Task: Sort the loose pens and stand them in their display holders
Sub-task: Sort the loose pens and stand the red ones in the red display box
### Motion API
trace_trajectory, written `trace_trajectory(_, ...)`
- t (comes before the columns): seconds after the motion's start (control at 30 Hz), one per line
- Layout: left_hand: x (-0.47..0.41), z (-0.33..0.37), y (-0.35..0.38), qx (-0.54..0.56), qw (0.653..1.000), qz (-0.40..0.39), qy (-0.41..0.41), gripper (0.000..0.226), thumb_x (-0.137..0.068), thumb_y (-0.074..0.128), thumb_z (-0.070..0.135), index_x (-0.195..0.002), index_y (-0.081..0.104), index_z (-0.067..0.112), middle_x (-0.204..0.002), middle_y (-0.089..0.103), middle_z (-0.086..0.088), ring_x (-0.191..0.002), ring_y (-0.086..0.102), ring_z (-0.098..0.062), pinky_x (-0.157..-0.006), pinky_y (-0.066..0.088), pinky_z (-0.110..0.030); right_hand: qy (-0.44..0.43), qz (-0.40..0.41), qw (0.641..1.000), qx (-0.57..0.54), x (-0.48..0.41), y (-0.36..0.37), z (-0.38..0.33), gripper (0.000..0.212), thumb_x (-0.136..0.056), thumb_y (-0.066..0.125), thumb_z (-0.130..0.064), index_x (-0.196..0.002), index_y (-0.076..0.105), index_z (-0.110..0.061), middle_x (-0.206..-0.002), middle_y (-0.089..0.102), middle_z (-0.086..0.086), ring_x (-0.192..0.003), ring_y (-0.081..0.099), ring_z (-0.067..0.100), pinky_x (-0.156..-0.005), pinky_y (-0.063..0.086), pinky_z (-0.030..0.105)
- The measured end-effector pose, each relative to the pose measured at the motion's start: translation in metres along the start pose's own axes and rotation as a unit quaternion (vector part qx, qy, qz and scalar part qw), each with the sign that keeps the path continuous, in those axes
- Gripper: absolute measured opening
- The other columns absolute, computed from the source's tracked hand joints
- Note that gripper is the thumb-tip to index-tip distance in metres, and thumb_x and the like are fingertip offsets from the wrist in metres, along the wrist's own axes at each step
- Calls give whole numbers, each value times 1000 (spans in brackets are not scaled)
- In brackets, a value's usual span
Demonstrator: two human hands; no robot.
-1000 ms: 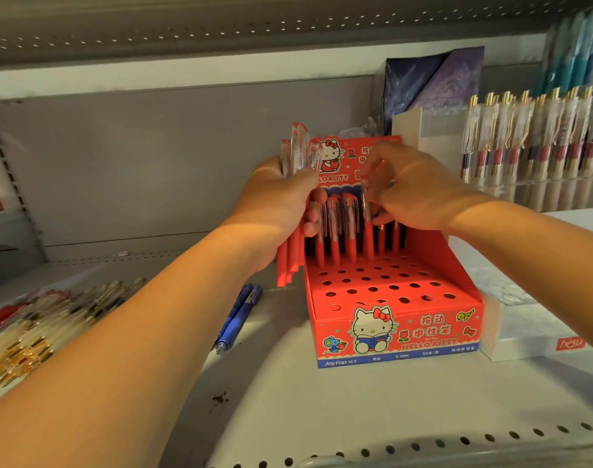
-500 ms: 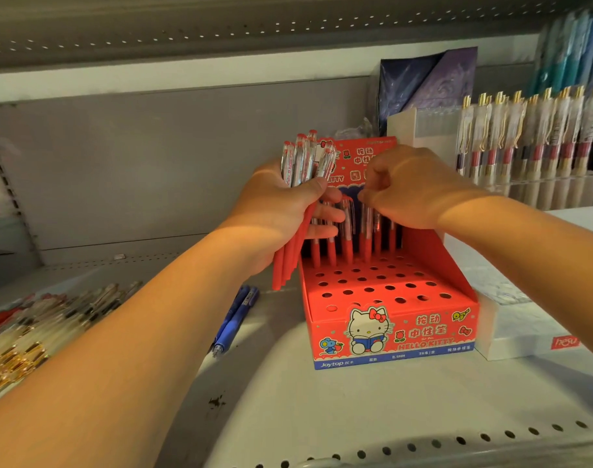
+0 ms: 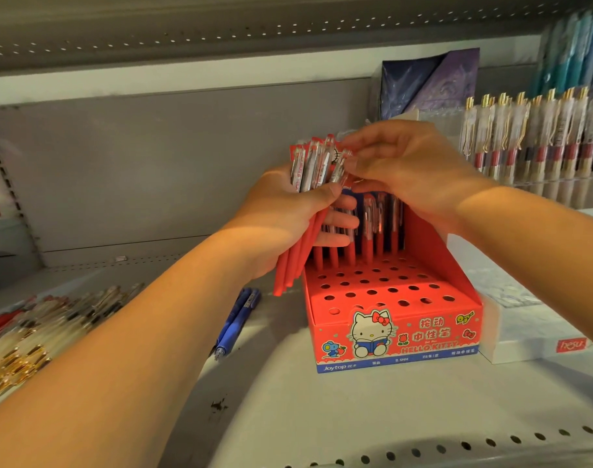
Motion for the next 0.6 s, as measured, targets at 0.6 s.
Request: trace_trajectory(0.6, -4, 5, -12, -85, 991, 102, 17, 6, -99, 60, 22, -94, 62, 19, -63, 65, 3, -44, 47, -12, -41, 42, -24, -33, 83, 954, 285, -5, -24, -6, 23, -94, 51, -5, -103, 65, -21, -94, 67, -1, -86, 70, 19, -74, 61, 38)
Point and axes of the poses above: each hand's wrist, its own x-axis away from the middle knuckle, its own y-axis out of the palm, z = x × y, the point moved 3 cm from there along -x, towards the middle knuckle
